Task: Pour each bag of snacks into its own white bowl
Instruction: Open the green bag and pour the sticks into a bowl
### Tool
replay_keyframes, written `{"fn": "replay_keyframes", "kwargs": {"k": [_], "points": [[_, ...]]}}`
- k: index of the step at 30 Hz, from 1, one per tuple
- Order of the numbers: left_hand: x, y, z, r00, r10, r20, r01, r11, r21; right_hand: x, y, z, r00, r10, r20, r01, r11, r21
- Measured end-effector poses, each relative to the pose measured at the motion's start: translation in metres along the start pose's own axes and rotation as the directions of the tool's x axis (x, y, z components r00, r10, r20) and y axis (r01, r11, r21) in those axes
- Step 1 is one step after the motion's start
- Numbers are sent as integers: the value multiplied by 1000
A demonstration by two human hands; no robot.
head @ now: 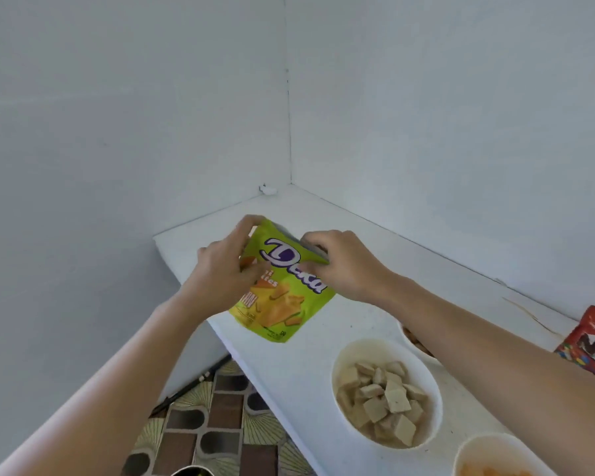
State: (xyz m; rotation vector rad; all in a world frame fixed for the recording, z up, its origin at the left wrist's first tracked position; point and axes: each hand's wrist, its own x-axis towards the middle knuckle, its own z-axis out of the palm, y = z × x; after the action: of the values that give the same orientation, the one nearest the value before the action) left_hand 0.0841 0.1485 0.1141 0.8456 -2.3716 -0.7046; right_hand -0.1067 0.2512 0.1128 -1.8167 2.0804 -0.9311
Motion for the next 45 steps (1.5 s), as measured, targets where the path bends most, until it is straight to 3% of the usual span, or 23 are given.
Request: {"fn": "replay_keyframes", "kwargs": {"k": [4,6,8,13,21,27,36,45], "points": [[-35,-16,-56,993,3,-121,2,999,40,29,-55,35,976,-90,-197,114,987,115],[-53,-32,-79,989,-17,-146,35,992,120,39,-83,61,964,-136,-228,169,977,130],[-69,-55,-96,983,-42,-180,80,975,206,47,-109,92,960,-197,-198,218,971,93],[-109,-130,-131,934,-108,-341,189,959,213,57,-153,166,942,-330,-56,328,944,-48],[-181,-231,-127,921,-344,-181,383,880,279,49,-173,292,948,-272,168,292,950,-109],[-215,-311,-81,878,-468,-100,476,832,285,43,-144,384,923,-228,311,277,953,-123],[-285,-440,65,811,-584,16,559,783,273,7,-36,546,856,-168,488,236,968,-81],[-338,-533,176,765,-635,107,593,760,267,-33,51,667,809,-180,560,297,947,-125]]}}
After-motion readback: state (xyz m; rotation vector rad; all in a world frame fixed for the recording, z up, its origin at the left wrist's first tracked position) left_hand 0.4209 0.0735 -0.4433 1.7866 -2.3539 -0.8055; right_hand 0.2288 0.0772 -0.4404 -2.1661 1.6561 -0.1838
